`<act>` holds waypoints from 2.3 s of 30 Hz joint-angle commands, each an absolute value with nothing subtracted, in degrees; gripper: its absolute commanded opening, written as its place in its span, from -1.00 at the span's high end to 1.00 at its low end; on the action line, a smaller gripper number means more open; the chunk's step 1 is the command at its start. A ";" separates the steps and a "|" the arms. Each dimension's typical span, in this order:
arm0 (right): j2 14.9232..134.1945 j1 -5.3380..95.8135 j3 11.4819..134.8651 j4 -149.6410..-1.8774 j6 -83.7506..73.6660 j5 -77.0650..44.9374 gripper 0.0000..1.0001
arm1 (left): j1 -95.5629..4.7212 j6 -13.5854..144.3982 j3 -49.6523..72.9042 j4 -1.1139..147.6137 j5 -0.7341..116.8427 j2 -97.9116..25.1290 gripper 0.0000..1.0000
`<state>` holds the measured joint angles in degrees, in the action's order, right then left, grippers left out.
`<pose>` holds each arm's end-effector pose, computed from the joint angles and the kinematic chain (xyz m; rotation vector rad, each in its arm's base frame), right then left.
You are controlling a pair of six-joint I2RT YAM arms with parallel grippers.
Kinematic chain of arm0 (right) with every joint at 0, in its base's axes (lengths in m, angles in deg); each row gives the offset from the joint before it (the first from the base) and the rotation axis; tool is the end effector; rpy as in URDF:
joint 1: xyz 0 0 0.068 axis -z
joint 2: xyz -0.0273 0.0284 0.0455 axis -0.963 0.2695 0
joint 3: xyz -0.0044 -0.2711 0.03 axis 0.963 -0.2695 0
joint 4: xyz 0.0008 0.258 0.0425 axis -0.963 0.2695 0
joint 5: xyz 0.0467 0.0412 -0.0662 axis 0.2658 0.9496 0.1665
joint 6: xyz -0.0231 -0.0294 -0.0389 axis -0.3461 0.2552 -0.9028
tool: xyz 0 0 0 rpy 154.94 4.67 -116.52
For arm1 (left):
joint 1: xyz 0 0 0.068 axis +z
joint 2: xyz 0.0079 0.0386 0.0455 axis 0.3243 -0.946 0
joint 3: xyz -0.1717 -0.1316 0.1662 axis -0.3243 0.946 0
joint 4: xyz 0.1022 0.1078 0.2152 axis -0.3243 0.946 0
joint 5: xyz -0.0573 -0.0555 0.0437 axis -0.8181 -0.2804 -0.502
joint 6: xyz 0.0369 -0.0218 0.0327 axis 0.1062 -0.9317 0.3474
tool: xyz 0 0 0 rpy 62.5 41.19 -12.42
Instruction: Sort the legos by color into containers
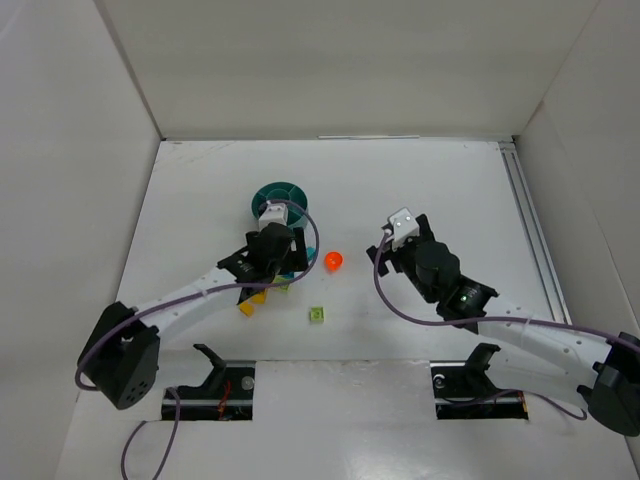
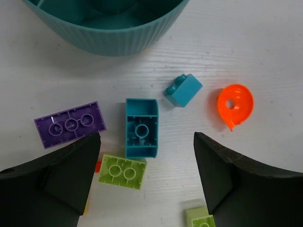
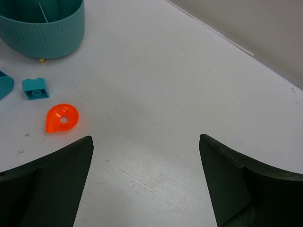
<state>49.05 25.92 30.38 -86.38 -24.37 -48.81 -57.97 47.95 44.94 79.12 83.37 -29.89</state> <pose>0.1596 0.1573 0.2685 -0.6170 1.6608 0.0608 0.2062 -0.1537 0.2289 0.0162 2.1552 -0.3749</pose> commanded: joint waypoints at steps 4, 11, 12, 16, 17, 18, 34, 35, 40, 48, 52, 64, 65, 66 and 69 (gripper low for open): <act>49.02 25.59 31.55 -85.23 -23.28 -49.46 -0.94 | -58.03 45.17 39.67 81.07 90.31 -36.91 -0.40; 46.92 25.59 31.03 -83.48 -23.28 -51.30 -0.94 | -58.03 45.78 36.96 79.05 88.20 -44.38 -0.10; 46.22 25.59 30.50 -83.47 -23.28 -52.09 -0.94 | -58.03 45.78 36.95 79.05 88.90 -45.00 -0.06; 44.37 25.59 29.97 -82.33 -23.28 -52.88 -0.94 | -58.03 45.26 35.81 79.84 89.95 -47.55 0.18; 44.37 25.59 29.97 -82.33 -23.28 -53.41 -0.94 | -58.03 44.65 35.81 79.84 89.96 -47.56 0.23; 44.37 25.59 29.45 -82.33 -23.28 -53.41 -0.94 | -58.03 44.64 35.81 79.84 89.44 -48.08 0.30; 43.06 25.59 29.44 -81.80 -23.81 -52.88 -0.94 | -59.70 48.41 31.59 79.32 96.53 -29.20 0.92; 43.05 25.59 28.75 -81.80 -23.81 -53.49 -0.94 | -59.70 49.38 30.98 76.96 97.59 -27.88 0.89; 41.91 25.59 28.13 -81.80 -23.81 -54.73 -0.94 | -57.34 57.10 28.78 67.72 99.97 -28.39 0.86; 41.91 25.59 28.65 -81.80 -25.04 -57.45 -0.96 | -53.64 64.06 25.26 57.61 105.08 -35.60 0.86; 42.51 25.59 29.80 -81.80 -25.66 -58.60 -0.96 | -52.23 64.68 24.12 53.83 102.80 -40.25 0.86; 45.42 25.59 31.55 -81.80 -26.71 -59.12 -0.98 | -49.42 63.28 22.89 48.90 105.60 -50.10 0.91; 45.42 25.59 31.55 -81.80 -26.71 -59.12 -0.98 | -49.42 62.67 22.89 48.90 105.60 -50.11 0.91; 45.42 25.59 31.55 -81.80 -26.71 -59.65 -0.98 | -49.42 62.05 22.89 48.90 105.60 -50.63 0.91; 45.94 25.59 32.08 -81.80 -26.71 -59.65 -0.98 | -49.42 61.44 24.29 48.90 105.60 -51.16 0.91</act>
<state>45.71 25.92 29.16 -80.63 -26.29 -58.21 -49.64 62.77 25.01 52.28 104.29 -51.33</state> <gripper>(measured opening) 0.992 0.333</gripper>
